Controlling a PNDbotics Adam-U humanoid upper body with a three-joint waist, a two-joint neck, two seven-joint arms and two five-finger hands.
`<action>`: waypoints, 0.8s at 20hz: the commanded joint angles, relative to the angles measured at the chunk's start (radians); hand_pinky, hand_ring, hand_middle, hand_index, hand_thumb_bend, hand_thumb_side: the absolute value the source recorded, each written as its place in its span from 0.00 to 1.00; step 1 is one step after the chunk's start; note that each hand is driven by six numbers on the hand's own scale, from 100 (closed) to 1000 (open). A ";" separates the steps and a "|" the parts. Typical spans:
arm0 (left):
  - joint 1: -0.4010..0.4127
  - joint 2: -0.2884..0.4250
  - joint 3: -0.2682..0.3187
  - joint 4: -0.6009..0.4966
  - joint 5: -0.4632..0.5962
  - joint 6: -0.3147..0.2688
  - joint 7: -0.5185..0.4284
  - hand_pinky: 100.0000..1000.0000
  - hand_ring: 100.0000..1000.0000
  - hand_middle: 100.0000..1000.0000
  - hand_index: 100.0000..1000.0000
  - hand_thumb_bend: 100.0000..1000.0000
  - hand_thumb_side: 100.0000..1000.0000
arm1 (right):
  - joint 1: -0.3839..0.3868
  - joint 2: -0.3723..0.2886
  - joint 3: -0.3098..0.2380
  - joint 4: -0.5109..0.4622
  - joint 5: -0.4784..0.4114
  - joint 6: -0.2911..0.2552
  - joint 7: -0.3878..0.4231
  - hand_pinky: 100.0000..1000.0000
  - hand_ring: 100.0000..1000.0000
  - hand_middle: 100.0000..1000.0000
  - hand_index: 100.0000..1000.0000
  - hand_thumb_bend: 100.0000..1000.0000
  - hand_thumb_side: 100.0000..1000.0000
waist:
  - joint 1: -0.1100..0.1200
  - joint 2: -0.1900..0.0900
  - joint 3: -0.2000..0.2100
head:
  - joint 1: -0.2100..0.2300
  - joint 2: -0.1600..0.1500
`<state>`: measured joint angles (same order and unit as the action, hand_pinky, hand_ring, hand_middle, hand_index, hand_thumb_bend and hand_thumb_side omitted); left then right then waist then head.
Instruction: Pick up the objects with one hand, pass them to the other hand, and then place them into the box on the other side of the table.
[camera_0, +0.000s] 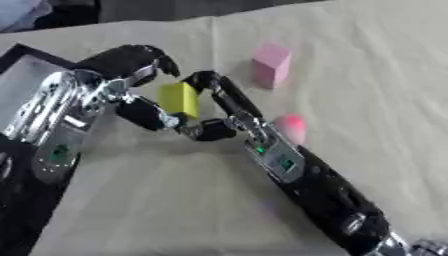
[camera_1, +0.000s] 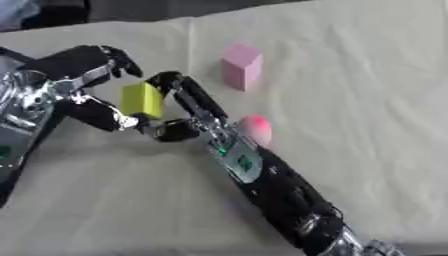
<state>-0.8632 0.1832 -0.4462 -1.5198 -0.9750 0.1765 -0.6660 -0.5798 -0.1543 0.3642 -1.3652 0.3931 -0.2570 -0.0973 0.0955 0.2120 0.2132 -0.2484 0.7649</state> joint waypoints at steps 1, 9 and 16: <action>-0.019 0.005 0.013 0.006 0.018 0.003 0.014 0.73 0.71 0.72 0.79 0.45 0.36 | -0.011 0.003 -0.002 -0.004 0.001 -0.015 0.003 0.78 0.45 0.40 0.57 0.01 0.00 | 0.012 -0.036 0.005 | -0.005 0.005; -0.030 0.001 0.007 0.044 0.035 -0.015 0.022 0.72 0.70 0.71 0.78 0.48 0.31 | -0.008 0.005 -0.002 0.003 -0.015 -0.033 0.017 0.77 0.45 0.40 0.57 0.00 0.00 | 0.015 -0.038 0.007 | -0.012 0.005; -0.038 -0.003 -0.001 0.075 0.033 -0.032 0.032 0.71 0.67 0.67 0.74 0.44 0.22 | -0.004 0.003 0.000 0.007 -0.032 -0.035 0.033 0.77 0.45 0.40 0.57 0.00 0.00 | 0.018 -0.039 0.006 | -0.016 0.005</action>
<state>-0.8804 0.1733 -0.4506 -1.4421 -0.9422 0.1500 -0.6376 -0.5798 -0.1543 0.3641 -1.3524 0.3697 -0.2893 -0.0693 0.1014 0.2080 0.2169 -0.2616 0.7704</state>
